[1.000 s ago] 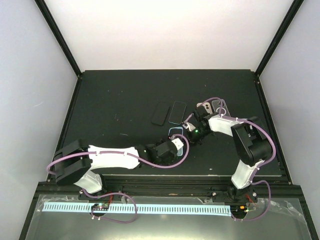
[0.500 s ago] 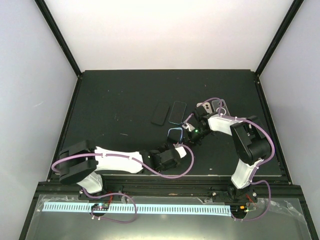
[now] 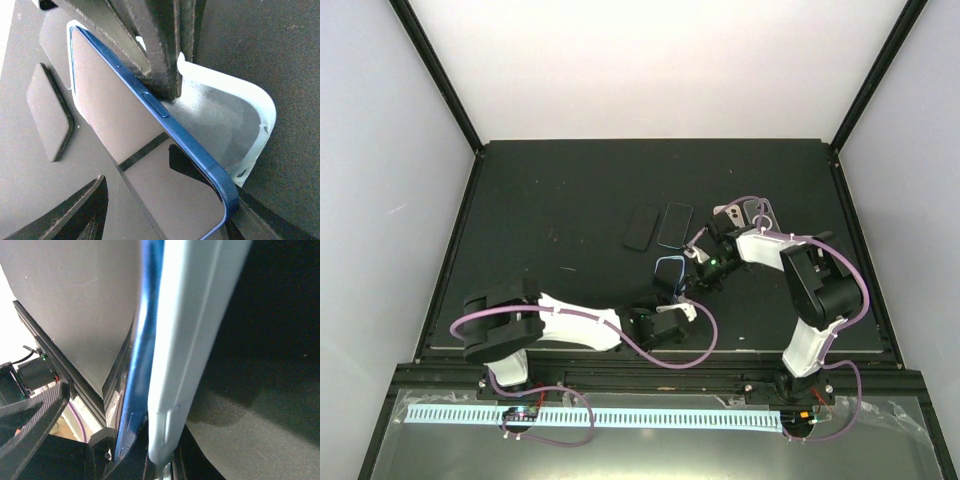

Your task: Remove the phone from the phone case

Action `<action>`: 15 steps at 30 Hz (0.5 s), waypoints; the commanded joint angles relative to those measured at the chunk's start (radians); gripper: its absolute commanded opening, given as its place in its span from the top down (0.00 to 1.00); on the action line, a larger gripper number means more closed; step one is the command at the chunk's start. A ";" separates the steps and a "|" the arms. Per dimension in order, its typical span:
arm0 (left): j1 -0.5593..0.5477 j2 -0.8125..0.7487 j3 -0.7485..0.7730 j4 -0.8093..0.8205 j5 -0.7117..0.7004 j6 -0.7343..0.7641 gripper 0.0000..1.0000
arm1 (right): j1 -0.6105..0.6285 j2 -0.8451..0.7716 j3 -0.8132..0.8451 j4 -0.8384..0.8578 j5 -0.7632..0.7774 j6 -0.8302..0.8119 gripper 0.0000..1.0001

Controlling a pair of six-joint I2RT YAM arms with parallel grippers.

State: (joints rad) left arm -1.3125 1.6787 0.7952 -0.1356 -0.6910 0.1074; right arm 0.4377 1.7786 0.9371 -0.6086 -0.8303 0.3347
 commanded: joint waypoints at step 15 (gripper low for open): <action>-0.030 -0.072 0.043 0.060 -0.313 -0.076 0.98 | 0.001 -0.125 -0.041 0.041 0.049 0.023 0.99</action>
State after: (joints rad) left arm -1.3384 1.6958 0.8219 -0.0971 -0.9157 0.1143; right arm 0.4358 1.7573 0.9161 -0.5934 -0.8227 0.3542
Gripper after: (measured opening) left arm 0.047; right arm 0.046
